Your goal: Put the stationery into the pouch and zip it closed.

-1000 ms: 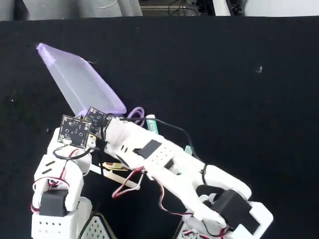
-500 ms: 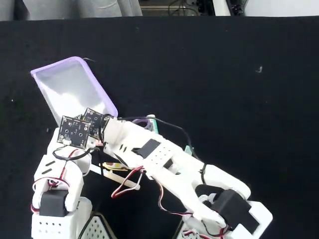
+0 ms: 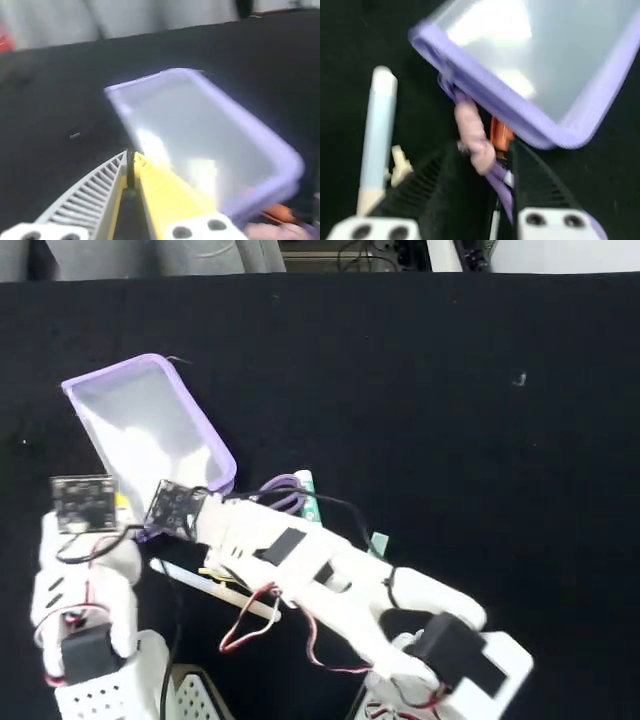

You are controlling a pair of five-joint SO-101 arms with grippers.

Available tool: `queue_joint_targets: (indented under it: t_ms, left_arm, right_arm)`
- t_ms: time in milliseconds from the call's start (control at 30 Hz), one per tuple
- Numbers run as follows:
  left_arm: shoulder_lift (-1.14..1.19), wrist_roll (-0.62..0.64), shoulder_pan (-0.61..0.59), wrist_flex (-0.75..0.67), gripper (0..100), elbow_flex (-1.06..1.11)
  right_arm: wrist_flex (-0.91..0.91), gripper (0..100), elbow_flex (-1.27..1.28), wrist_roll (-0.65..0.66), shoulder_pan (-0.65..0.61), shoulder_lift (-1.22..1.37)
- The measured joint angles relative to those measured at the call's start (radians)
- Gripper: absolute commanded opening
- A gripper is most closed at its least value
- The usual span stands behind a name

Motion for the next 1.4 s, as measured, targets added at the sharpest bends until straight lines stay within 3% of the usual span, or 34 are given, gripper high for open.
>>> queue_joint_targets:
  t_ms: [300, 600, 733, 1200, 1400]
  left_arm:
    - [0.003, 0.000, -0.384, 0.000, 3, 0.011]
    - [0.003, 0.000, -0.552, 0.000, 3, 0.011]
    - [0.003, 0.002, -0.575, 0.000, 3, 0.011]
    - [0.005, 0.000, -0.572, 0.000, 3, 0.055]
    - [0.005, 0.003, -0.459, 0.000, 3, 0.106]
  right_arm:
    - [0.101, 15.5, -0.186, 0.002, -0.041, 0.203]
    - [0.189, 14.6, -0.348, 0.000, -0.043, 0.341]
    - [0.210, 0.5, -0.404, 0.008, -0.043, 0.384]
    - [0.400, 1.1, -0.654, 0.051, 0.063, 0.427]
    - [0.548, 1.1, -0.836, 0.051, 0.069, 0.427]
